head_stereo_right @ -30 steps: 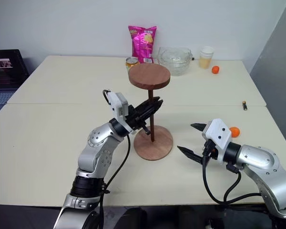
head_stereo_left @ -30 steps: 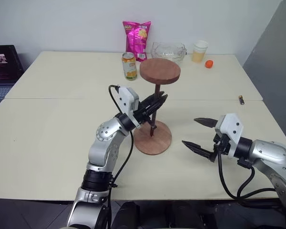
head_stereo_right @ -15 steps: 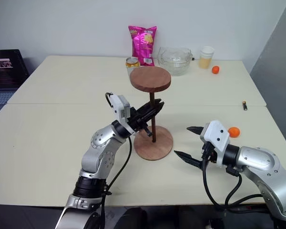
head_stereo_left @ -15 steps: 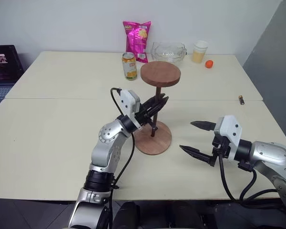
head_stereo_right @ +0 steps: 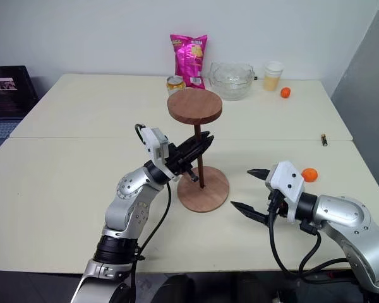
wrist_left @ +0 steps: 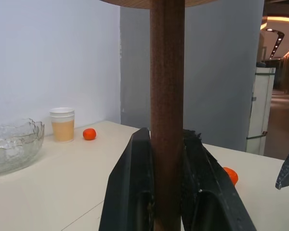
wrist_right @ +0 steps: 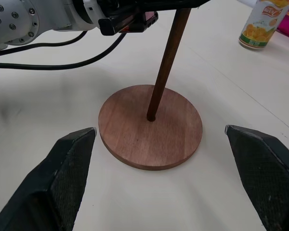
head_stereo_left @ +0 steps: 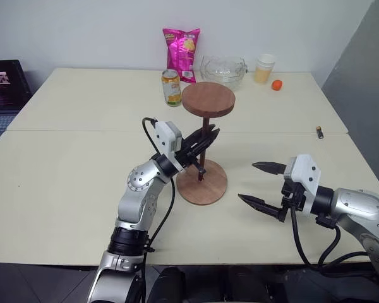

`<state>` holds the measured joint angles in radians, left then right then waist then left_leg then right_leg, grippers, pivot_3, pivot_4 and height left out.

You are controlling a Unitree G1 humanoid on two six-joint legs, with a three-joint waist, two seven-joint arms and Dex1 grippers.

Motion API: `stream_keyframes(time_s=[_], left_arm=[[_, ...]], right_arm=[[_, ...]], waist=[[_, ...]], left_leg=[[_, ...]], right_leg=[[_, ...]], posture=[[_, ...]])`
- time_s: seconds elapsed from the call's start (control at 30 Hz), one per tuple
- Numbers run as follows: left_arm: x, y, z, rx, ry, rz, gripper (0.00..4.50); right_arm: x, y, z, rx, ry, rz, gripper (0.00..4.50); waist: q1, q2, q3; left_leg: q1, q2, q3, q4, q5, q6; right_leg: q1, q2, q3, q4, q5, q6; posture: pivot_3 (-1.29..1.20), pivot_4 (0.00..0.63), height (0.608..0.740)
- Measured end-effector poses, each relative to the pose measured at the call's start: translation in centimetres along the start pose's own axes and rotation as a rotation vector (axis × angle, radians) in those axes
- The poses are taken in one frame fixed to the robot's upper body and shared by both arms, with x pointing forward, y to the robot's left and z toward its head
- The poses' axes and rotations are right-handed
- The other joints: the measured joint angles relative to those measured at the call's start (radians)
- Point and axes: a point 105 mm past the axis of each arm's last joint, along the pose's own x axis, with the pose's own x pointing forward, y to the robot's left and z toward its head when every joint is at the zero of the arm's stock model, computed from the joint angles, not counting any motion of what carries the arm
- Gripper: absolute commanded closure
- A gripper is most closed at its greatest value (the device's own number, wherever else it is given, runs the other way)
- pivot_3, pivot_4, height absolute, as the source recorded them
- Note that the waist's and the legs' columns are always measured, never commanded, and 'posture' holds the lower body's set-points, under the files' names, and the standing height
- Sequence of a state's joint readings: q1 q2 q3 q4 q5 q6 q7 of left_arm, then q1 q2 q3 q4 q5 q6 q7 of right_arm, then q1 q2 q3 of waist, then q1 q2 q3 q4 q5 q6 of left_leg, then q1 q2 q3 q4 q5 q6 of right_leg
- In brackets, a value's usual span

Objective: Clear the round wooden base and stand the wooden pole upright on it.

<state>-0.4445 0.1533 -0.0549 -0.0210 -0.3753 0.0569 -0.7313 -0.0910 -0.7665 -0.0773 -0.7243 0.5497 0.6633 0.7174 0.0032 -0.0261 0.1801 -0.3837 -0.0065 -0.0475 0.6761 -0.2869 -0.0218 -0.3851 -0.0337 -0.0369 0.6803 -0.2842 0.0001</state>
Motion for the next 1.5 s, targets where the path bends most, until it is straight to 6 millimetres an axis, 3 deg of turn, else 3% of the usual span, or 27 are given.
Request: stream_keyframes(time_s=[0.83, 1.23, 1.5], left_arm=[[0.2, -0.4, -0.5, 0.009, 0.002, -0.017, 4.22], [-1.6, -0.3, -0.9, 0.025, 0.033, 0.009, 4.22], [-0.9, 0.0, -1.3, 0.052, 0.079, -0.001, 4.22]], right_arm=[[-0.4, 0.3, -0.8, 0.009, 0.045, 0.015, 0.0], [-0.4, 0.5, -0.7, -0.001, 0.043, 0.016, 0.0], [-0.3, 0.4, -0.6, 0.0, 0.04, 0.005, 0.0]], waist=[[0.0, 0.0, 0.0], [-0.004, 0.0, -0.001], [-0.004, 0.0, -0.002]], left_leg=[[0.001, 0.0, 0.0, 0.0, 0.0, 0.0], [0.004, 0.001, 0.0, 0.0, 0.0, 0.0], [0.006, 0.001, -0.001, 0.0, 0.0, 0.0]], right_leg=[[0.001, 0.0, 0.0, 0.0, 0.0, 0.0], [0.004, 0.002, 0.0, 0.0, 0.0, 0.001], [0.006, 0.002, -0.001, 0.0, -0.001, 0.002]], posture=[[0.0, 0.15, 0.74], [0.0, 0.15, 0.74], [0.0, 0.15, 0.74]])
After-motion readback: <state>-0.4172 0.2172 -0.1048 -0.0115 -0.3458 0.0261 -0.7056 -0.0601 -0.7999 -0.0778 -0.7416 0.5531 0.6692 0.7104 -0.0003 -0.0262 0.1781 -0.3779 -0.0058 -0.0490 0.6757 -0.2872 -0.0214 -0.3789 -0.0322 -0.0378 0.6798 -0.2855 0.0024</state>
